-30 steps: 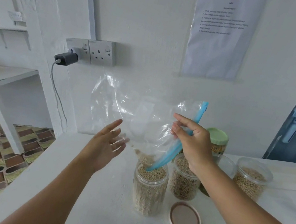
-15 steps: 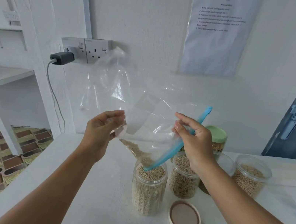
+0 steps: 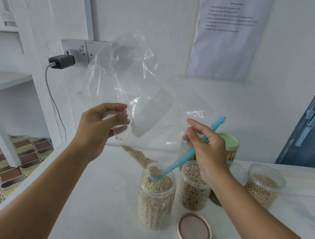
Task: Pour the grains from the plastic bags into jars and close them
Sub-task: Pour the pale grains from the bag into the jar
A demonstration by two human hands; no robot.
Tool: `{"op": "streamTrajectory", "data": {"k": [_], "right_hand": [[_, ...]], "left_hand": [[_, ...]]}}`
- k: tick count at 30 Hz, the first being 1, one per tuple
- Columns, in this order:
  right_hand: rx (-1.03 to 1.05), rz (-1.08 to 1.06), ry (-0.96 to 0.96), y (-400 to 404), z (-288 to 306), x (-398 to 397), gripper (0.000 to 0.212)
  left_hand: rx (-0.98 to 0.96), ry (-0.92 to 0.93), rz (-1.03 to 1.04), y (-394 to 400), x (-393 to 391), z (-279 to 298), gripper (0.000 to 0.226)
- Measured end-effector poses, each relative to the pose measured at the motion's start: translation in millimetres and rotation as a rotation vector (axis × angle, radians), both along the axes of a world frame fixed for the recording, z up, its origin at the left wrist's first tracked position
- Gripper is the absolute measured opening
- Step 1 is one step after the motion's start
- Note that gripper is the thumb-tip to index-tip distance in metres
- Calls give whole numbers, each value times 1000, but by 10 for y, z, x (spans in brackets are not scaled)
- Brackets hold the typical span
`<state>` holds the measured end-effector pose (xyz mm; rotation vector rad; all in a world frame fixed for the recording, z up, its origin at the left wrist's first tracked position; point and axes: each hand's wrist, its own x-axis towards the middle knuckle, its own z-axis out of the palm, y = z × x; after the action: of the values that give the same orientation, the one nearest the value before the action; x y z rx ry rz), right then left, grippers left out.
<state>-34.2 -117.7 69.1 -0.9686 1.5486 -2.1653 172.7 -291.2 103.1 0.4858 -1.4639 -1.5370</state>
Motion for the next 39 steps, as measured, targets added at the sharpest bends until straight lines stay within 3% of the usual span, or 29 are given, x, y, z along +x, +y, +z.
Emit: {"op": "streamTrajectory", "data": {"k": [39], "right_hand": [[3,-8,-19,84,-68,3,28]], "left_hand": [[-178,4,85,176,-1,237,14]]}}
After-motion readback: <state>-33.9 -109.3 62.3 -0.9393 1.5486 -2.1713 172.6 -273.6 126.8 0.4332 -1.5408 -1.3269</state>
